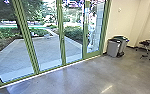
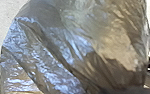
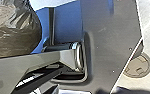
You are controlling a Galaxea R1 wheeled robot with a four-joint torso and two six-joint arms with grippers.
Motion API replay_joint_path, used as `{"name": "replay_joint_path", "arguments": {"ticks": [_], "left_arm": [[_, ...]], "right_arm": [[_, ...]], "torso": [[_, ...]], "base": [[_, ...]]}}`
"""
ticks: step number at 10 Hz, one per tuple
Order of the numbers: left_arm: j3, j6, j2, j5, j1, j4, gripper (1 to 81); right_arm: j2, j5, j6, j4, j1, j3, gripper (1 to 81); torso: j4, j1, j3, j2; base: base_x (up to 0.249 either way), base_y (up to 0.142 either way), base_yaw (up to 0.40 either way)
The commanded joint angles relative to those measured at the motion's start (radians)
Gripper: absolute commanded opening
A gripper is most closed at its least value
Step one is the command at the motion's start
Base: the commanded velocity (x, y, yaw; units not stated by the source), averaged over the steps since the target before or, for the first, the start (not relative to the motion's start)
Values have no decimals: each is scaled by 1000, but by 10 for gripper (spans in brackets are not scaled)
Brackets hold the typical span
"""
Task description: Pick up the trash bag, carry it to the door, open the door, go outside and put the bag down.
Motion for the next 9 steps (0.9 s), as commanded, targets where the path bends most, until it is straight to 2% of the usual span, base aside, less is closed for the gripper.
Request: {"name": "replay_joint_path", "arguments": {"ticks": [1,9], "left_arm": [[1,9,0,64,-59,4,10],[1,9,0,64,-59,2,10]], "right_arm": [[0,-57,-4,-7,40,3,811],[2,-55,-4,-8,39,1,811]], "torso": [[0,0,0,0],[0,0,0,0]], "base": [[169,-101,0],[172,-103,0]]}}
